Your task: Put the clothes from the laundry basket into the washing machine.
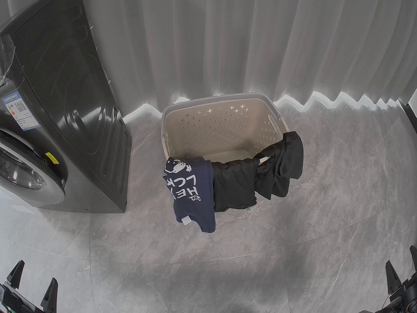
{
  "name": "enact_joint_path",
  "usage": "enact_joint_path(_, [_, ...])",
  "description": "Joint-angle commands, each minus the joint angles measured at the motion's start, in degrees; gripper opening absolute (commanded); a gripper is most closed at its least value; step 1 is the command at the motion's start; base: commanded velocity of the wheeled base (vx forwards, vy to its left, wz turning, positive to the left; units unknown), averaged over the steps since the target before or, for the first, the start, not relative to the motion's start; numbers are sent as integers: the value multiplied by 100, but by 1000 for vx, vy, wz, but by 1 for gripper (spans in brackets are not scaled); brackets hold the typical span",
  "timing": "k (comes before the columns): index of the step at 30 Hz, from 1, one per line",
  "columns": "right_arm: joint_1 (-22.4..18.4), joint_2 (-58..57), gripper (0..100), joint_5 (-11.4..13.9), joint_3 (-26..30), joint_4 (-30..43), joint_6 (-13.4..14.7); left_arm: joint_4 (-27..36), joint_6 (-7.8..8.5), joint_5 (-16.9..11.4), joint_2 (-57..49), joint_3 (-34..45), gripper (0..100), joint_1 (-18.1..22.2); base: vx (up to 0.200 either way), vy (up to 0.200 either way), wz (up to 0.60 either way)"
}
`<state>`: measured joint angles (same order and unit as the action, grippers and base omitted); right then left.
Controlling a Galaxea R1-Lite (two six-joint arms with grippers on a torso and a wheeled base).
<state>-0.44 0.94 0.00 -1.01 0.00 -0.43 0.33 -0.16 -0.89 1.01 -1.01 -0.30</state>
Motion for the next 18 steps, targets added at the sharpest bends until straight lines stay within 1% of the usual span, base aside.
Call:
enact_joint_path(1, [0,-94,100,0,101,0,-1,2,-2,1,-101,101,100,-5,0,-200,0])
enact_joint_path(6, [0,-94,100,0,101,0,-1,2,7,1,-101,101,100,-5,0,-200,0])
enact_joint_path(15, [0,-94,100,0,101,0,-1,2,7,1,-101,101,100,-5,0,0,0])
enact_joint_path(18, [0,-94,100,0,101,0,-1,2,-2,1,-101,101,100,-5,200,0,0])
